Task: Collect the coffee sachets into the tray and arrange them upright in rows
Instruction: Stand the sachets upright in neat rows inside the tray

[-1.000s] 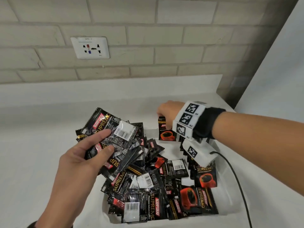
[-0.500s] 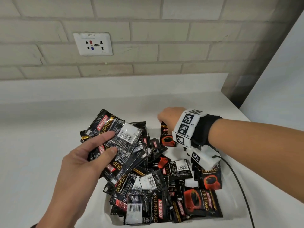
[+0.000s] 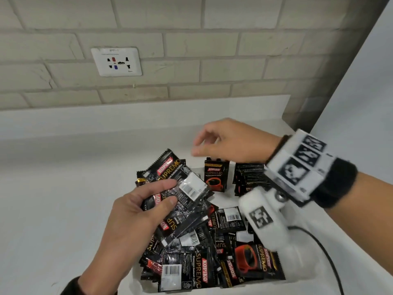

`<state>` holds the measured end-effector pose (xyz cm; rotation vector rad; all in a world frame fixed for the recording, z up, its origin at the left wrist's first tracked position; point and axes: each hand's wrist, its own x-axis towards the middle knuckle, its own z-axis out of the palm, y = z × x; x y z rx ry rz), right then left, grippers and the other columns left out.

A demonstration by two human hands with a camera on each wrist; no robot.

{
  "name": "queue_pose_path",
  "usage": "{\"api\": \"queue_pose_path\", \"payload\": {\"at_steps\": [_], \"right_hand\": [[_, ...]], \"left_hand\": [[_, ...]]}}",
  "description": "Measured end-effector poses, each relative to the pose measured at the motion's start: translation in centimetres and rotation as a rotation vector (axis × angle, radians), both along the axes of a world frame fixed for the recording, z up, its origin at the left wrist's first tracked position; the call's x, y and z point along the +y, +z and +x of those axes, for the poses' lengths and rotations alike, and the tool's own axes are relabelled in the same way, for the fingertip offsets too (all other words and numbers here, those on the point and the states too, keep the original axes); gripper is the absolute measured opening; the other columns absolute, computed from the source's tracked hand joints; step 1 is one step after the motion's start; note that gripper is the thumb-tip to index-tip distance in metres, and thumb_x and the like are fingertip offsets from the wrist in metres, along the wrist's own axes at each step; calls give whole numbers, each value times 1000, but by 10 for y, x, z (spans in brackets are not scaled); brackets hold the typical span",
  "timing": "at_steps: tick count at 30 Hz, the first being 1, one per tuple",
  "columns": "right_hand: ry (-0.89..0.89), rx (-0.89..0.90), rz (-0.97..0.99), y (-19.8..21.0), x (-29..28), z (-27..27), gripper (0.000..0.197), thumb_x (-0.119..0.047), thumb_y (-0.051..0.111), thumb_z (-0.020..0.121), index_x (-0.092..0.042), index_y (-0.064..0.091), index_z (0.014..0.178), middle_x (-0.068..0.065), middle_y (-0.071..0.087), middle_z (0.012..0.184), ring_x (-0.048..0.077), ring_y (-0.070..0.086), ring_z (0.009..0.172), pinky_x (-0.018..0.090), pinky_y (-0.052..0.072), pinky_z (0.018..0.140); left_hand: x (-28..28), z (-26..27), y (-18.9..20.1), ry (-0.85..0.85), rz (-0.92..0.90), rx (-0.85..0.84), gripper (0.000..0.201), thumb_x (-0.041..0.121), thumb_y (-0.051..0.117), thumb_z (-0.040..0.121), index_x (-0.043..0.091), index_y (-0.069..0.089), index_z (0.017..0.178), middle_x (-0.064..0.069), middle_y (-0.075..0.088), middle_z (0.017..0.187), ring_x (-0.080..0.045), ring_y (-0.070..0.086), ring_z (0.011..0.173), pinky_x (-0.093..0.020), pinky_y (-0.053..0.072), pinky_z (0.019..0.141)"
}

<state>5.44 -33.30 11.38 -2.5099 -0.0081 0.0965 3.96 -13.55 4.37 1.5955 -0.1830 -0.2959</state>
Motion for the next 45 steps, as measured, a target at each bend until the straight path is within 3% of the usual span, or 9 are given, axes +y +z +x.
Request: {"api": "queue_pose_path", "payload": {"at_steps": [9, 17, 21, 23, 26, 28, 35, 41, 45], "right_hand": [[-170, 89, 519, -43, 2, -64, 15, -20, 70, 77, -23, 57, 83, 3, 71, 85, 28, 67, 73, 37, 56, 61], [-273, -133, 662, -37, -17, -88, 8, -17, 62, 83, -23, 64, 87, -5, 73, 87, 4, 68, 75, 16, 53, 68], [33, 10, 288, -25, -6, -97, 10, -19, 69, 79, -29, 66, 79, -3, 68, 101, 2, 61, 91, 19, 48, 82], [33, 0, 150, -28, 0, -96, 7, -25, 71, 76, -20, 67, 79, -5, 65, 101, 6, 59, 93, 27, 45, 87], [-70, -32, 234, -29, 4, -95, 16, -24, 75, 73, -30, 61, 70, -5, 67, 87, 8, 61, 82, 28, 49, 81], [-125, -20, 335, -33, 1, -94, 17, -19, 74, 73, -28, 61, 70, 3, 71, 86, 19, 66, 79, 34, 51, 79], [-263, 9, 696, -52, -4, -92, 13, -4, 65, 81, -14, 57, 81, -1, 69, 73, 3, 64, 60, 20, 53, 52], [-317, -17, 644, -61, -6, -94, 36, -7, 68, 79, -22, 50, 106, 8, 73, 87, 24, 70, 78, 29, 56, 63], [-378, -29, 728, -64, -13, -98, 31, -3, 66, 79, -22, 60, 103, -3, 74, 85, 11, 70, 71, 21, 52, 53]], "left_hand": [[-21, -14, 0, -169, -105, -33, 53, -5, 70, 70, 42, 69, 93, 2, 72, 100, -7, 70, 78, -13, 52, 58], [-23, -14, -7, -199, 42, -156, 68, 12, 76, 70, 54, 43, 112, 33, 41, 109, 41, 35, 84, 10, 32, 65], [-25, -14, -10, -237, 60, -125, 74, 20, 81, 56, 48, 47, 116, 21, 56, 119, 10, 52, 111, -10, 42, 89], [-27, -15, -11, -247, 45, -115, 81, 12, 82, 51, 41, 49, 119, 14, 64, 113, 1, 62, 101, -15, 50, 83], [-25, -15, -15, -269, 10, -82, 77, -1, 80, 60, 42, 51, 117, 10, 65, 113, -6, 67, 95, -21, 55, 75], [-22, -15, -13, -314, -76, -4, 78, 15, 84, 57, 41, 50, 122, 11, 66, 115, -10, 67, 99, -27, 56, 79], [-19, -15, -16, -381, -90, 34, 87, 3, 74, 61, 33, 40, 136, 24, 65, 107, -1, 64, 100, -18, 53, 77], [-26, -17, -19, -287, -80, 52, 72, -13, 63, 78, 41, 44, 120, 27, 64, 100, 17, 61, 77, -3, 45, 55], [-26, -14, -25, -248, -96, 87, 80, -14, 65, 75, 34, 42, 134, 16, 68, 99, 1, 68, 82, -13, 51, 61]]}}
